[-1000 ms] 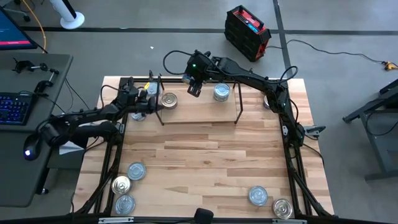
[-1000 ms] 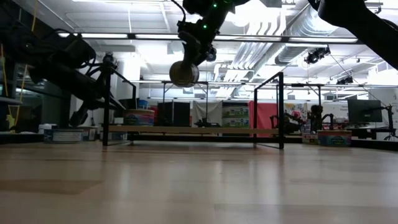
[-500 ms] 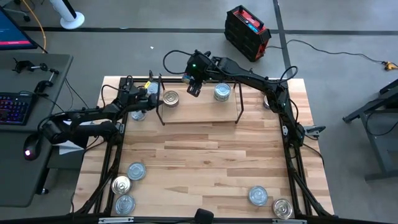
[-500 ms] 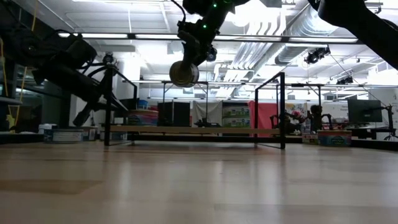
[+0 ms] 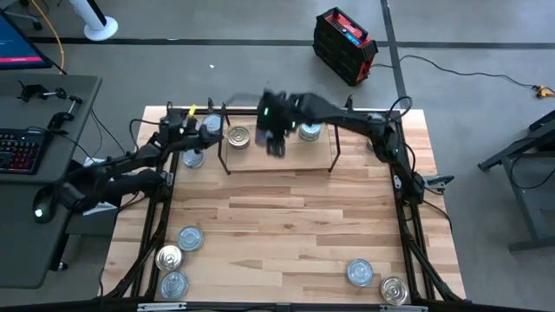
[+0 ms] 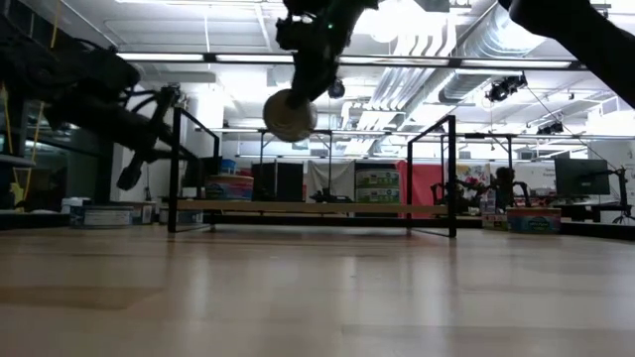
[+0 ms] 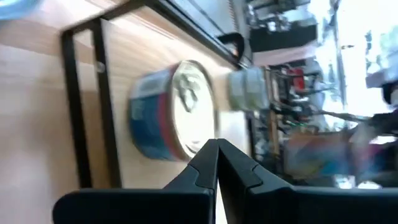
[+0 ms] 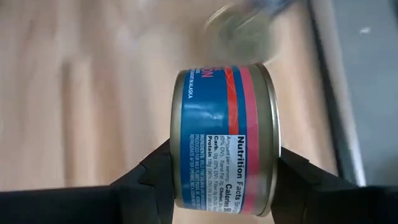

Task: Stack canned seafood by type on shelf
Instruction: Put the blue and pink can on the shelf

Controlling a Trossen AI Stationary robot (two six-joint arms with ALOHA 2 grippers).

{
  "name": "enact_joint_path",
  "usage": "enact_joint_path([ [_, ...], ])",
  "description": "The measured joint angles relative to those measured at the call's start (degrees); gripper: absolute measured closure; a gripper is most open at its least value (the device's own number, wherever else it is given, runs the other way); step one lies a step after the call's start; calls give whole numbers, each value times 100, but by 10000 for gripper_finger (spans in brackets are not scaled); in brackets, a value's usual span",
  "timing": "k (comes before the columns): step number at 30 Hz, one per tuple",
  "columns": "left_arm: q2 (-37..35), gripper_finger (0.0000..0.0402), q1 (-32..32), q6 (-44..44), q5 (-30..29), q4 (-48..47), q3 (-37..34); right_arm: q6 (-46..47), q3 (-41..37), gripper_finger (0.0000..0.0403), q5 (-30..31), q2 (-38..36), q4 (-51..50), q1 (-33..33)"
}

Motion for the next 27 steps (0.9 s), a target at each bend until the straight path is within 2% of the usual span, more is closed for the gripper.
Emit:
enact_joint_path([
  [4,-679,401,212,-158,300,-415,0,-423,-317,238,363,34,-42,674],
  [8,-1360,401,266,-631,565,-451,0,-473,-776,238,744,20,1404,1188],
  [13,-2216,401,265,-1506,662,-133,0,-890,-1819,238,2591,43,3350,1282],
  [15,-2511,402,265,-1985,664,206,0,-1161,-2069,238,2902,42,3887,1248],
  [17,-2766,402,265,-2596,664,769,0,-1353,-2261,238,2958,19,4207,1259],
  [22,-3197,402,265,-3992,596,2362,169,-1448,-2526,238,2829,32,4230,1385],
  [27,-3482,401,265,-4205,498,2479,965,-1993,-2801,238,3108,102,4734,1522],
])
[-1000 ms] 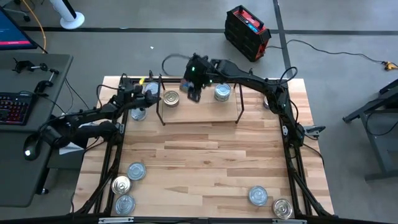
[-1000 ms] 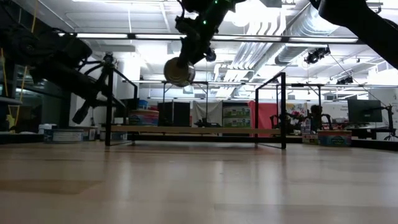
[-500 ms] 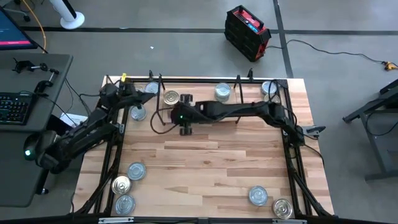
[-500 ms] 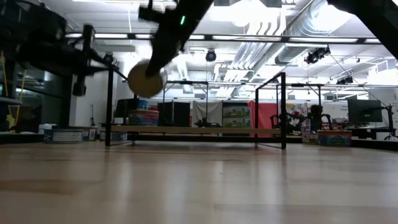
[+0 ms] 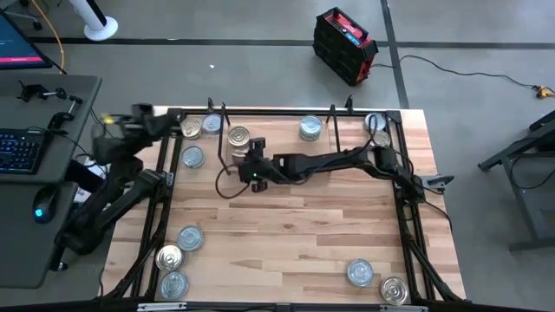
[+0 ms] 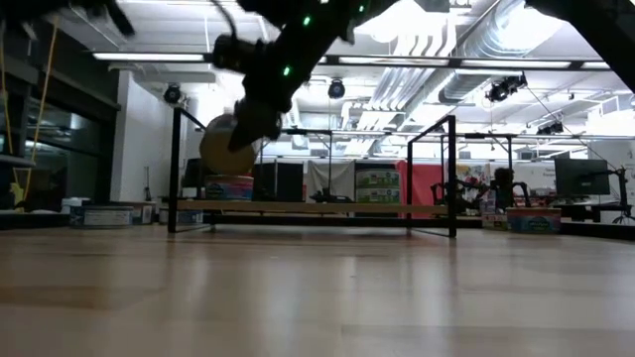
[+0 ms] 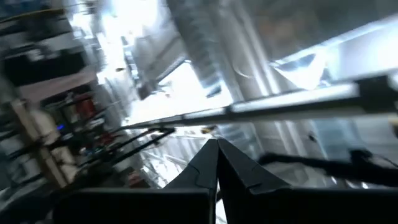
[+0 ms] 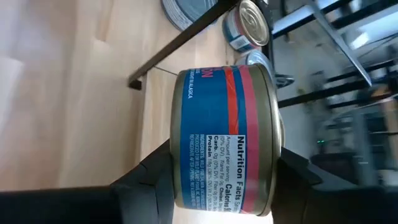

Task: Stack canned seafood by type on shelf
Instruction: Put the blue and pink can on the shelf

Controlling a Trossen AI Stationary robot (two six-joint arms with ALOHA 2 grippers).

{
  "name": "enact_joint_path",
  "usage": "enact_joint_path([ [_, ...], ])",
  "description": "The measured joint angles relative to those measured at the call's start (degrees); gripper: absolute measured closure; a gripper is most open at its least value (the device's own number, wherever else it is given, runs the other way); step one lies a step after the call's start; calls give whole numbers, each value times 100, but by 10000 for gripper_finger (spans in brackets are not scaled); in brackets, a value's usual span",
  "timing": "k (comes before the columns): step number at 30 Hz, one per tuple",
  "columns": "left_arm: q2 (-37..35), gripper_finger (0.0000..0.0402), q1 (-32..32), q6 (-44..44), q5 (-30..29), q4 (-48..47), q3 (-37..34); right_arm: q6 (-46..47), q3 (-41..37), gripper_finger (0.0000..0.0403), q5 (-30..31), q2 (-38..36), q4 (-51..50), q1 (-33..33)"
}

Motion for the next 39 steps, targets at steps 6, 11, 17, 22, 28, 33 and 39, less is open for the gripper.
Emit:
enact_joint_path([
  [6,-5,402,0,648,-10,-734,1370,-439,-23,238,254,231,427,14],
  [11,-4,402,0,1475,-9,-1826,2281,-648,-23,238,250,295,647,-21],
  [17,-2,402,0,1957,-9,-2513,2720,-915,-13,238,124,456,764,-67],
  [22,0,402,0,1965,-7,-2708,2728,-1163,-15,212,78,536,780,-67],
  [28,0,402,0,2113,-7,-3008,2726,-1153,-15,118,100,533,853,-102],
  [33,0,401,0,2195,-7,-3080,2726,-955,-13,102,75,531,796,-104],
  [39,-2,401,0,2362,-7,-3146,2726,-232,-6,100,-136,529,342,-104],
])
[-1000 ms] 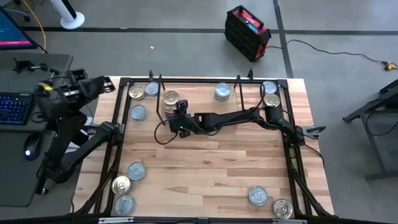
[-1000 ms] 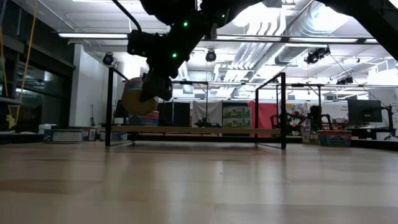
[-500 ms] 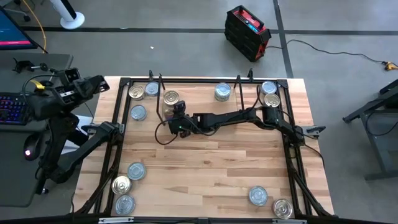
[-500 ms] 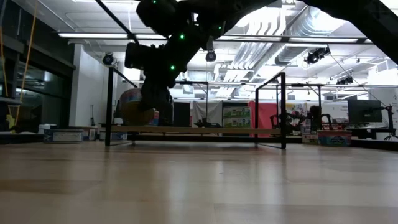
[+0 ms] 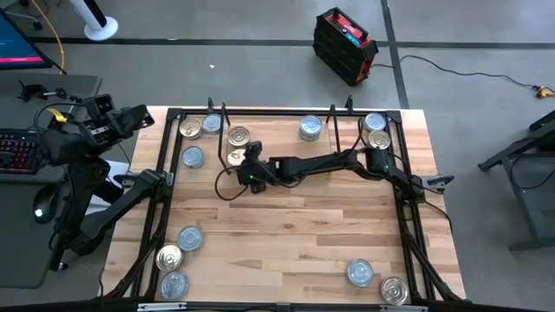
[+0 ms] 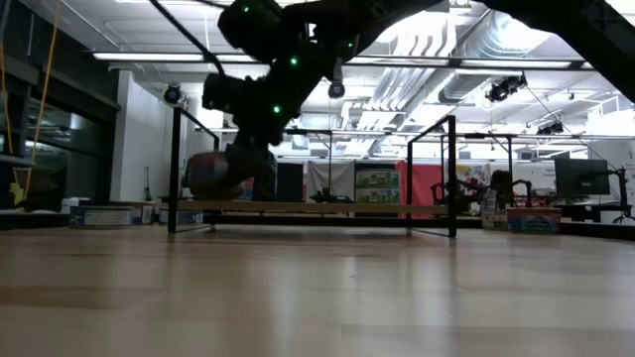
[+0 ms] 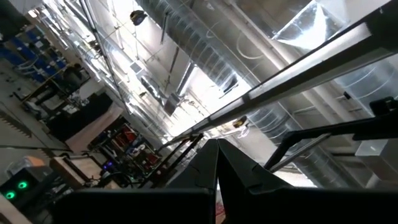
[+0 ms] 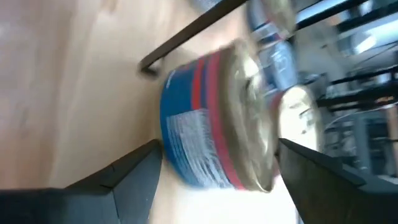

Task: Stack canned seafood by type on shelf
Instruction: Put the blue and pink can on the shelf, then put the green tuna can on the shelf

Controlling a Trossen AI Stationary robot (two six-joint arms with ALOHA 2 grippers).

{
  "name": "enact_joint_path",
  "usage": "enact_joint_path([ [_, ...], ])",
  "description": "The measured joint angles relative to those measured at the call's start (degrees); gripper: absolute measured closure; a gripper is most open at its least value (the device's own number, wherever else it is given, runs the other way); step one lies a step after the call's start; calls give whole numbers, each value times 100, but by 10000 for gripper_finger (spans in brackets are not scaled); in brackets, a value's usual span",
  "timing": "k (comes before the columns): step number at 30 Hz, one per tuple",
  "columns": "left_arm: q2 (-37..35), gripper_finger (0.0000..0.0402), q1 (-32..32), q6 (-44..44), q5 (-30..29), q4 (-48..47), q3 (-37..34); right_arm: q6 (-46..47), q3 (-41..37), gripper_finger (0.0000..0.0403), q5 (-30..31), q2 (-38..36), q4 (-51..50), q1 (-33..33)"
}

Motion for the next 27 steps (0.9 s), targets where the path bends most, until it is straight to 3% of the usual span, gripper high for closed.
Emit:
enact_joint_path([
  [5,2,402,0,168,-1,-268,0,626,-2,99,-328,0,-95,-36],
  [21,2,402,0,312,16,-437,-2,1160,-2,98,-107,-2,152,-311],
  [27,-9,402,-2,615,794,-730,-2,1272,231,98,-86,-274,-794,-227],
])
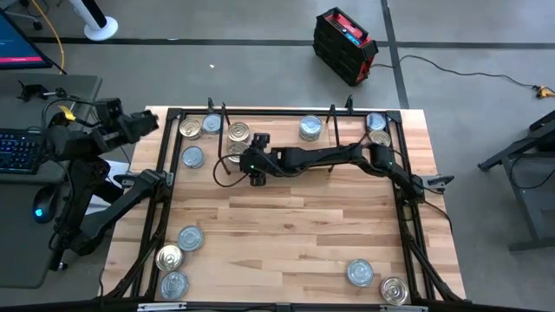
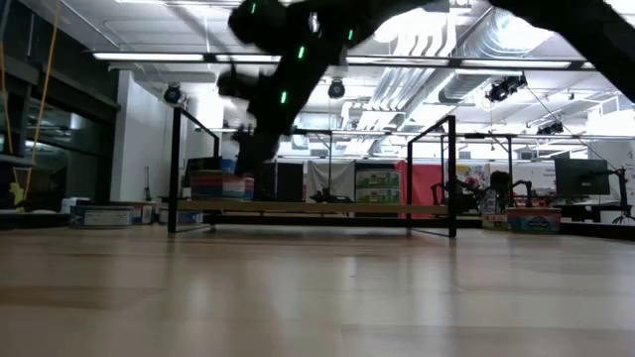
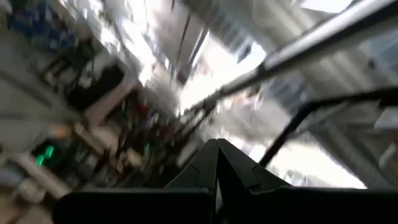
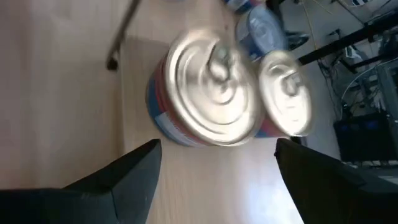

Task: Stack canned seafood by type on shelf
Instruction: Put the green tuna can on the shelf

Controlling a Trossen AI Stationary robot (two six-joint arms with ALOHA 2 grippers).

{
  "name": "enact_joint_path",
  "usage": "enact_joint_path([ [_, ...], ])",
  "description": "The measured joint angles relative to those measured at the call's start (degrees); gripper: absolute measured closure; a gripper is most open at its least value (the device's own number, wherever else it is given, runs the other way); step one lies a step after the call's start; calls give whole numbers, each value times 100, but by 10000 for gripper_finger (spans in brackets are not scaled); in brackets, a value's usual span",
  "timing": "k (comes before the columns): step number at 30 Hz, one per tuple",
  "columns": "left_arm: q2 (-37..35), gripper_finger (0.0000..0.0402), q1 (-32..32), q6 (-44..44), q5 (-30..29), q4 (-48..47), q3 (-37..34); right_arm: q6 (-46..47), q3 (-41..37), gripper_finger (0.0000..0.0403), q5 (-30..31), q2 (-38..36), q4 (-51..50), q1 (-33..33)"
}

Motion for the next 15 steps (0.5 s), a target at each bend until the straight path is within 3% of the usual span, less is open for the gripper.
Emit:
enact_joint_path([
  [4,-67,401,-2,590,467,-1439,0,608,76,98,-241,-486,-764,19],
  [10,-149,401,-35,2475,262,-4625,-3,1625,59,120,-892,-1196,-2658,-190],
  [12,-128,401,-82,2802,96,-4929,-85,1802,59,130,-1141,-1397,-3127,-252],
  [15,-94,401,-178,2617,-111,-4255,-259,2028,49,139,-1203,-1682,-3490,-282],
])
